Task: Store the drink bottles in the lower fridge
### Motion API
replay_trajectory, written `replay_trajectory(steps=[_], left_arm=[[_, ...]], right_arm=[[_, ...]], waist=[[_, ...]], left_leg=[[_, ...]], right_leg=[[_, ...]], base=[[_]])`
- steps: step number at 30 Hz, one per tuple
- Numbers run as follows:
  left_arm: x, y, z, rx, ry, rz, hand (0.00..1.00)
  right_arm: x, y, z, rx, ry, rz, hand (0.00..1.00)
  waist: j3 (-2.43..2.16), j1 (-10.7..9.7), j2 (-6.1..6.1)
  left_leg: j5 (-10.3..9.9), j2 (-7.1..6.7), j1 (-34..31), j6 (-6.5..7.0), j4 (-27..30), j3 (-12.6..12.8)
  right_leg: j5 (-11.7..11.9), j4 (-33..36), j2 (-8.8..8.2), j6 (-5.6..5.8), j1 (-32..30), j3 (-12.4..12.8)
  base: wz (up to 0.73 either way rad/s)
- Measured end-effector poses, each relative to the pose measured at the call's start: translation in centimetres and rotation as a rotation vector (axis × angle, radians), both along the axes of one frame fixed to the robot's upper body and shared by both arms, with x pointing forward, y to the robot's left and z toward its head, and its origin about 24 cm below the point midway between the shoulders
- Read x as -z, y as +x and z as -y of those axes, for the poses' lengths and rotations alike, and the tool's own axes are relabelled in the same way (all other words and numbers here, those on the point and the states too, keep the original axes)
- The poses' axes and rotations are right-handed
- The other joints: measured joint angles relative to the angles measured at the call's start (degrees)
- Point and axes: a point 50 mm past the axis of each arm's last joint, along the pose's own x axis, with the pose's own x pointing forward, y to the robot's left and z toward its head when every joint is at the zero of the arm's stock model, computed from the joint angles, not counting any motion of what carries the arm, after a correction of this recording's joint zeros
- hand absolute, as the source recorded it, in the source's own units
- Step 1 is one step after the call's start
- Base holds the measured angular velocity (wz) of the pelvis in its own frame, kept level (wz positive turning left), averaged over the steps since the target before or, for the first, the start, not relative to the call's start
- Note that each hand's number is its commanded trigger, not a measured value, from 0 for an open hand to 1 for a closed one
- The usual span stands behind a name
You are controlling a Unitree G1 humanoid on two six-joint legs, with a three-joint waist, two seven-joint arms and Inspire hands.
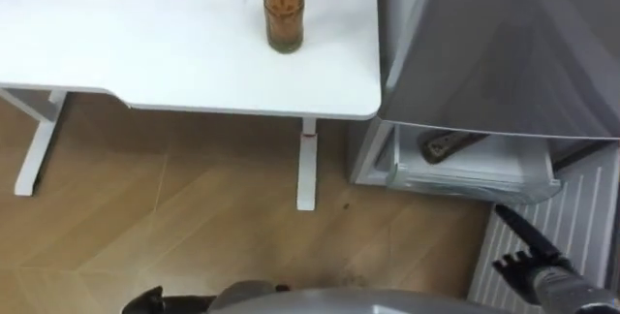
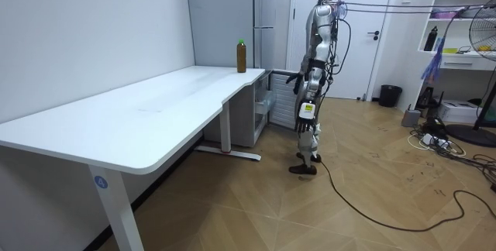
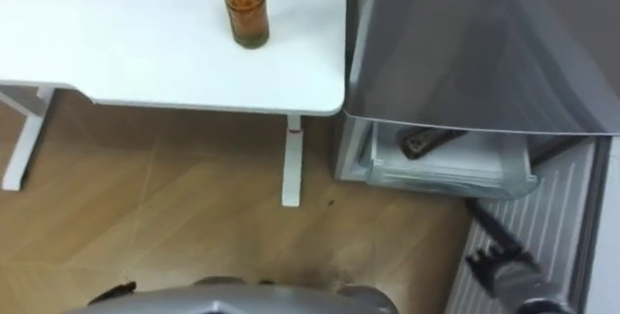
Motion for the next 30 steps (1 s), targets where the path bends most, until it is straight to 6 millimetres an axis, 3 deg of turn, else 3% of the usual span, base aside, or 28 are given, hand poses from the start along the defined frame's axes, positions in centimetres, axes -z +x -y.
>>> replay_trajectory(steps=[4, 8, 11, 19, 30], left_arm=[[0.0, -1.6, -0.1, -0.017, 0.008, -0.034, 0.0], [0.1, -2.7, 0.1, -0.005, 0.005, -0.07, 0.0], [0.1, -3.2, 0.1, 0.012, 0.002, -0.098, 0.0], [0.3, -3.5, 0.6, 0.105, -0.006, -0.163, 0.0], [0.4, -1.7, 0.9, 0.245, 0.003, -0.184, 0.0]], right_arm=[[1.1, -3.3, -1.8, -0.192, 0.008, -0.156, 0.0], [1.5, -3.9, -2.9, -0.374, 0.031, -0.223, 0.0], [1.6, -4.1, -3.3, -0.539, 0.028, -0.262, 0.0], [2.0, -5.3, -4.4, -0.672, 0.08, -0.295, 0.0], [2.0, -5.5, -4.6, -0.719, 0.073, -0.32, 0.0]], waist=[[0.03, -0.8, 0.47], [0.13, -0.7, 0.61], [0.53, -0.5, 0.53], [0.58, 0.1, 0.44], [0.53, 0.1, 0.36]], left_leg=[[-0.1, -0.05, 2.0, 0.08, -0.2, 0.4], [-0.1, 0.1, 2.3, 0.02, -0.2, 0.8], [-0.4, 0.18, 4.1, -0.15, -1.1, 1.0], [-0.8, 0.19, 5.9, -0.45, -2.0, 1.2], [-1.6, 0.56, 5.7, -0.63, -1.9, 2.2]], right_leg=[[0.1, -0.7, 0.15, 0.24, 1.8, 0.8], [0.2, -0.7, 0.35, 0.17, 1.7, 1.6], [0.2, -1.8, 0.61, 0.14, 3.6, 2.0], [0.2, -3.0, 0.75, 0.15, 5.5, 1.9], [0.3, -3.7, 1.29, 0.05, 5.3, 3.5]], base=[[-0.04], [-0.1], [-0.05], [0.0], [-0.06]])
